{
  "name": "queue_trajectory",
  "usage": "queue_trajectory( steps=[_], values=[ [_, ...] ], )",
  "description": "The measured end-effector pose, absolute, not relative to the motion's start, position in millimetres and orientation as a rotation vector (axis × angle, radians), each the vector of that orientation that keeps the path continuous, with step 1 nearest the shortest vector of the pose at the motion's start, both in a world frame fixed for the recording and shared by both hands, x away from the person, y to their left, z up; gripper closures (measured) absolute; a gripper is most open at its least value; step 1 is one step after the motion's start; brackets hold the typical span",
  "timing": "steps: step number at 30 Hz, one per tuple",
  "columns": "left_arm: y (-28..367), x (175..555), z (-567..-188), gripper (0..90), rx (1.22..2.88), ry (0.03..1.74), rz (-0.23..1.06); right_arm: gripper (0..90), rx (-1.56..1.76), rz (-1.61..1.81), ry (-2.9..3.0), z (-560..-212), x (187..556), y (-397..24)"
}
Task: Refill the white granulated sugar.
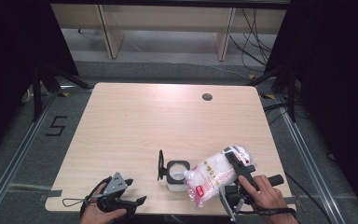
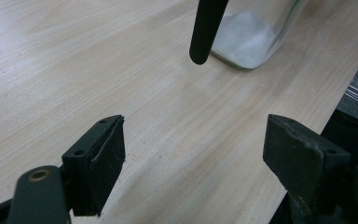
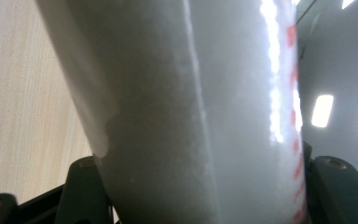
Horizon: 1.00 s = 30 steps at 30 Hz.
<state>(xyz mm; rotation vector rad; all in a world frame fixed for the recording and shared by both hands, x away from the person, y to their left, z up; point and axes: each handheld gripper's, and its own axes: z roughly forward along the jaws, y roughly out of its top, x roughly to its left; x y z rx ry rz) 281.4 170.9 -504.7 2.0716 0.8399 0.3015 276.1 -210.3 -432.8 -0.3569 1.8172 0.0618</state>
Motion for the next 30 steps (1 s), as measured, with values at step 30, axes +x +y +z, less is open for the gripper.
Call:
queue_trajectory(
  steps=[30],
  values=[
    [171.0,281.8,-505.1,20.2,2.071,0.838,0.303,40.7,-0.386,0.073,1.789,-430.8,276.5,-209.7]
  ],
)
